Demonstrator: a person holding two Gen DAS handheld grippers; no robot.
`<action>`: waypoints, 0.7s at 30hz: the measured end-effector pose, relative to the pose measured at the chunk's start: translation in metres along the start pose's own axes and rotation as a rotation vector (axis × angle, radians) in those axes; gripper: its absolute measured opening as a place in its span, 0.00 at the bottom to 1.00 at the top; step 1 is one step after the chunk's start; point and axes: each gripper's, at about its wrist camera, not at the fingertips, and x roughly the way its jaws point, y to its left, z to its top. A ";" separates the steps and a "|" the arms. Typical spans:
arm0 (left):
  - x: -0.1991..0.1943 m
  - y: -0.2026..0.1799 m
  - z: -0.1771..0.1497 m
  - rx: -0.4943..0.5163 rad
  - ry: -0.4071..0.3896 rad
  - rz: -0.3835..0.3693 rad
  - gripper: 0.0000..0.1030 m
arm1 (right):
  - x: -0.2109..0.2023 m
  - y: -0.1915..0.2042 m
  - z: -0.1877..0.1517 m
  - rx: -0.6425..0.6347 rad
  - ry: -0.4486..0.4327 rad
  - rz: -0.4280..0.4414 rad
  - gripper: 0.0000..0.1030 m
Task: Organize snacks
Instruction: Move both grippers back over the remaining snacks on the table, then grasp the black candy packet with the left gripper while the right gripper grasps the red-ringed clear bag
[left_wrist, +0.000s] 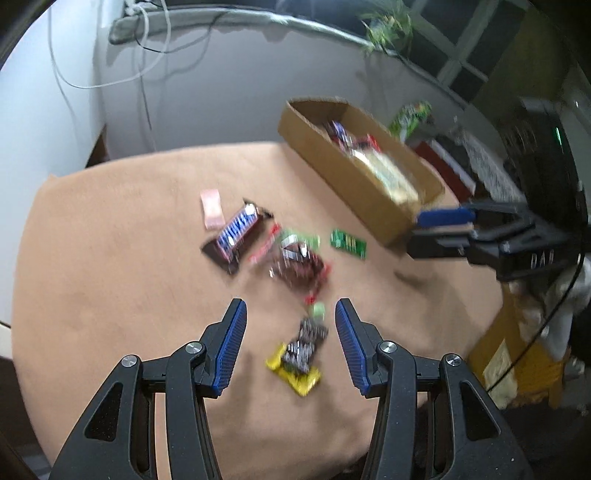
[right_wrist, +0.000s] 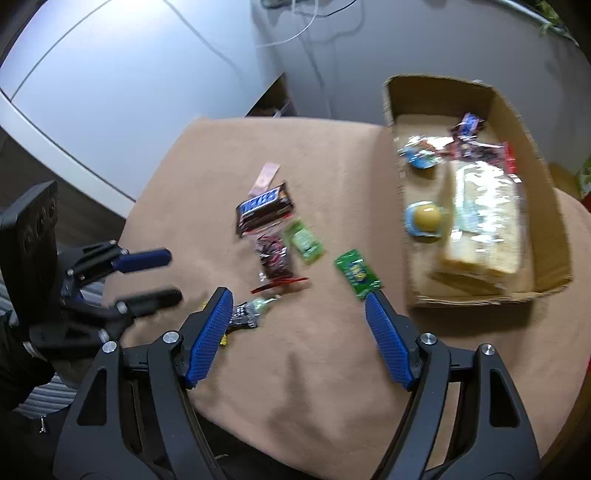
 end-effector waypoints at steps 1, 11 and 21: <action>0.003 -0.002 -0.005 0.014 0.010 -0.003 0.47 | 0.007 0.002 0.002 -0.005 0.012 0.005 0.75; 0.039 -0.017 -0.023 0.148 0.105 -0.010 0.44 | 0.048 0.012 0.021 -0.033 0.084 0.035 0.72; 0.060 -0.014 -0.030 0.160 0.142 -0.015 0.37 | 0.080 0.013 0.027 -0.023 0.131 0.022 0.62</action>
